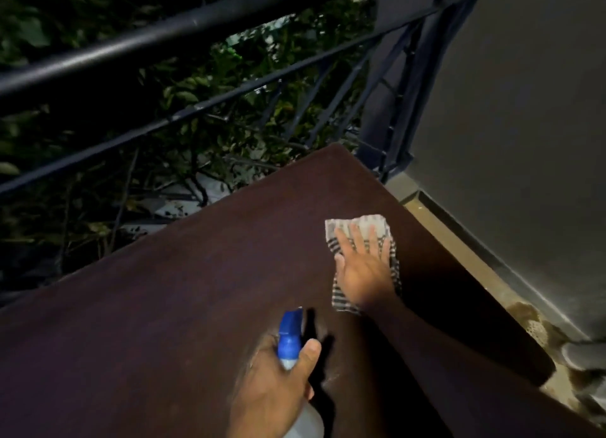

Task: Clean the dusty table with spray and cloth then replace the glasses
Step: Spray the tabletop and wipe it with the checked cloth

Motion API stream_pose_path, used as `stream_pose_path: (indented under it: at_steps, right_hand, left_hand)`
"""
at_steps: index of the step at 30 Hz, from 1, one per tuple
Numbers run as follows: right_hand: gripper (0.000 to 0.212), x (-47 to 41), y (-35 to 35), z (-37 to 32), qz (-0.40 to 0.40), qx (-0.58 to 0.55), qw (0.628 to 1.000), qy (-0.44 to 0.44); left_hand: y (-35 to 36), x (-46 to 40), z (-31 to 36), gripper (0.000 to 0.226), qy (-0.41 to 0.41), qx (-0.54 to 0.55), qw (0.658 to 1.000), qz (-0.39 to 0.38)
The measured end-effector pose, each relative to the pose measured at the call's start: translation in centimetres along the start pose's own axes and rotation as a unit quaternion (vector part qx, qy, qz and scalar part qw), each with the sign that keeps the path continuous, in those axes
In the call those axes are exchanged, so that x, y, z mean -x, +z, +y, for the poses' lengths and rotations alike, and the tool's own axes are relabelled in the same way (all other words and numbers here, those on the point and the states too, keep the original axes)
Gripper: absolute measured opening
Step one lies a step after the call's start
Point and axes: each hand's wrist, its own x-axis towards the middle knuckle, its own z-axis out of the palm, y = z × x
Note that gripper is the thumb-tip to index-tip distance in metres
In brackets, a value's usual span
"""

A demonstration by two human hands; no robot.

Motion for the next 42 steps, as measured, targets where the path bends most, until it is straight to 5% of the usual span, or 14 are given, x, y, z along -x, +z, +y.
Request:
stream_pose_path:
  at_steps: [4, 8, 11, 14, 17, 19, 23, 26, 35, 38, 42]
  right_hand:
    - [0.064, 2.4, 1.2, -1.7, -0.01, 0.027, 0.989, -0.145]
    - [0.074, 10.1, 2.1, -4.2, -0.027, 0.054, 0.929, -0.364]
    - [0.079, 16.4, 3.7, -6.1, -0.057, 0.076, 0.896, -0.433]
    - [0.081, 18.9, 4.7, -6.5, -0.122, 0.112, 0.866, -0.473]
    - [0.053, 17.5, 2.7, -9.3, -0.097, 0.045, 0.848, -0.52]
    - [0.045, 15.5, 1.8, -11.6, -0.081, 0.025, 0.853, -0.515]
    - [0.062, 12.4, 3.7, -15.3, -0.119, 0.076, 0.908, -0.394]
    - [0.066, 12.4, 4.4, -17.2, -0.142, 0.098, 0.899, -0.403]
    - [0.057, 25.5, 6.4, -20.2, -0.187, 0.019, 0.649, -0.737]
    - [0.057, 29.8, 7.1, -24.5, -0.215, -0.002, 0.603, -0.768]
    - [0.064, 34.6, 10.2, -31.1, -0.232, 0.099, 0.557, -0.791]
  left_hand:
    - [0.0, 1.3, -2.3, 0.043, -0.028, 0.024, 0.999, 0.004]
    - [-0.7, 2.9, -4.1, 0.05, -0.067, 0.051, 0.996, 0.021]
    - [-1.7, 4.4, -6.3, 0.065, -0.075, 0.07, 0.995, 0.012]
    - [-2.6, 5.8, -8.6, 0.048, -0.076, 0.075, 0.993, 0.045]
    - [-3.5, 7.3, -10.4, 0.054, -0.092, 0.083, 0.99, 0.063]
    - [-3.9, 8.4, -11.7, 0.064, -0.108, 0.09, 0.988, 0.062]
    - [-4.2, 11.0, -14.4, 0.065, -0.165, 0.154, 0.963, 0.148]
    - [-4.1, 13.0, -17.0, 0.069, -0.225, 0.217, 0.922, 0.229]
    - [-3.7, 18.4, -23.0, 0.046, -0.329, 0.341, 0.792, 0.384]
    - [-3.3, 19.5, -24.7, 0.063, -0.323, 0.38, 0.762, 0.413]
    - [-2.7, 20.6, -27.3, 0.039, -0.337, 0.407, 0.72, 0.45]
